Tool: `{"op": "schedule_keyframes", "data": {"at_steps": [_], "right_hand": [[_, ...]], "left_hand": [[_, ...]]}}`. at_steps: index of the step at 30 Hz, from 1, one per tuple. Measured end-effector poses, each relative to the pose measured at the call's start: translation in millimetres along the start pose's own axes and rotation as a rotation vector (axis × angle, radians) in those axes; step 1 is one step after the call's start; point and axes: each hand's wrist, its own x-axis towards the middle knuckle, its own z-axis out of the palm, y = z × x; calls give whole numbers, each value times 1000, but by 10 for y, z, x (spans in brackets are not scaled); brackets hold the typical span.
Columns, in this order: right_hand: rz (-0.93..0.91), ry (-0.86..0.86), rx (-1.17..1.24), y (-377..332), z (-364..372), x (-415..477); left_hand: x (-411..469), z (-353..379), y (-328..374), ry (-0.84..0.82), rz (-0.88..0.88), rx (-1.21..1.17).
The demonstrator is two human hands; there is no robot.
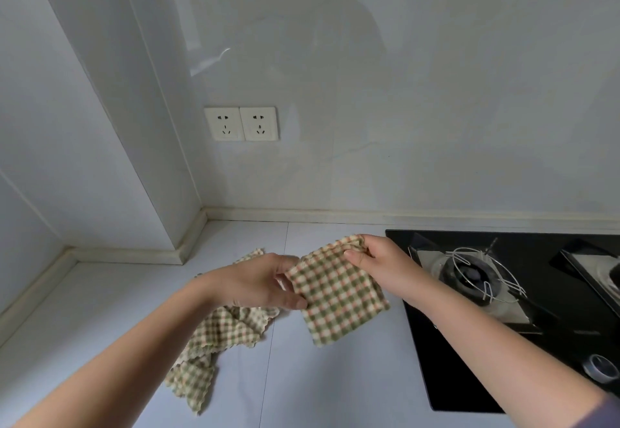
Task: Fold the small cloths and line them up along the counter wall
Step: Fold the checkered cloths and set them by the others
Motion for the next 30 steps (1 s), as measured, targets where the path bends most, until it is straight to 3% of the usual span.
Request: {"op": "schedule_keyframes", "data": {"at_steps": [2, 4, 6, 9, 12, 16, 22, 26, 28, 30], "right_hand": [[68, 69, 154, 39, 81, 4], [100, 169, 226, 65, 165, 19], [124, 281, 233, 89, 246, 53], [124, 390, 181, 80, 353, 111], [80, 459, 92, 89, 391, 146], [115, 521, 64, 180, 405, 167], [164, 581, 139, 275, 460, 197], [146, 648, 79, 298, 475, 190], [100, 647, 49, 320, 479, 173], [40, 586, 76, 338, 480, 161]], "left_hand": [[24, 33, -36, 151, 32, -131], [70, 124, -57, 345, 21, -422], [170, 288, -52, 522, -107, -712], [367, 579, -32, 615, -330, -953], [516, 767, -22, 780, -424, -915], [562, 859, -51, 1025, -297, -448], [540, 852, -149, 1042, -192, -383], [520, 782, -213, 1029, -210, -498], [481, 735, -195, 941, -226, -605], [437, 688, -208, 712, -288, -764]]}}
